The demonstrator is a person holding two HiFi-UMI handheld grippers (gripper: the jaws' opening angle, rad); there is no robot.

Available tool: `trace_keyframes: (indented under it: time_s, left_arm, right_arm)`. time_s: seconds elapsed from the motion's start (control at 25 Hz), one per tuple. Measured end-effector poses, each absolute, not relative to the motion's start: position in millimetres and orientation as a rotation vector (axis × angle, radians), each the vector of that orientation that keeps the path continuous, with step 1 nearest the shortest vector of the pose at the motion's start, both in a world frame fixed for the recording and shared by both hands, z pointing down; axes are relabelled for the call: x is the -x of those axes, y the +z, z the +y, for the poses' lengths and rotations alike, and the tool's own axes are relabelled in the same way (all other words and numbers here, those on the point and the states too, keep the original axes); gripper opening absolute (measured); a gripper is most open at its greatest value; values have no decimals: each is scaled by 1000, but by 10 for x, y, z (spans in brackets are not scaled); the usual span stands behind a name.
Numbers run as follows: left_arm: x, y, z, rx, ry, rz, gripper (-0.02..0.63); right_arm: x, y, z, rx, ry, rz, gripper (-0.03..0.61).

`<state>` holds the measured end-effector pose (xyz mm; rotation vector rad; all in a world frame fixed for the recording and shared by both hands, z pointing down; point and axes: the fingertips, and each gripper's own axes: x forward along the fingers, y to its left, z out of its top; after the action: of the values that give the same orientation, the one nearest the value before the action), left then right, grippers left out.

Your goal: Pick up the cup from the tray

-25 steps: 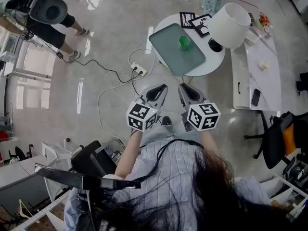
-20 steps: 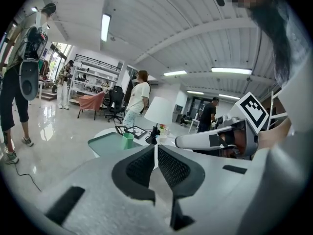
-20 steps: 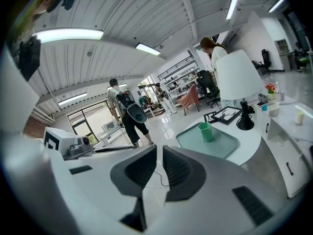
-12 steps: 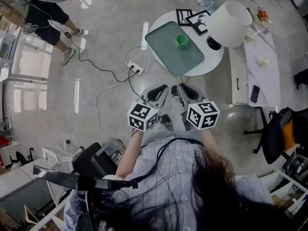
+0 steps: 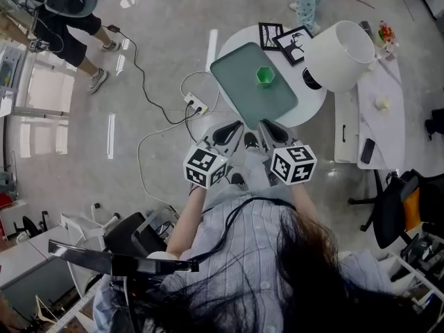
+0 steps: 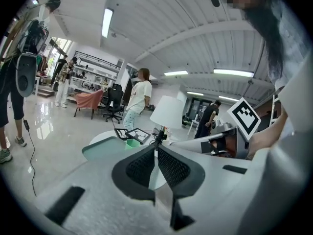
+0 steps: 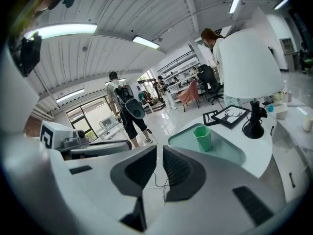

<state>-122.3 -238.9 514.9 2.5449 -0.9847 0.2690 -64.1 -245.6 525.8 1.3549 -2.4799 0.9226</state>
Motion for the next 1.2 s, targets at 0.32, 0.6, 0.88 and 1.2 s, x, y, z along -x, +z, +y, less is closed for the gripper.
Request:
trace_keyframes:
  time_s: [0.32,0.6,0.88,1.2]
  left_arm:
    - [1082,5256,-2901,-2529,322,-976,15]
    - [952,5385,-3207,-2507,378,-951,15]
    - [876,5480,-3464,-2474,402,-952,15]
    - [808,5612,-3751,-2449,420,-952,15]
  right_arm:
    - [519,5440,-2999,-1312,934,-2445,54]
    - [458,5781,-3329,-1235,928,-2391,55]
    - [393,6148,-3610,-1194,978,-2348,58]
    - [393,6543,-3810,-1048,862,-2291,93]
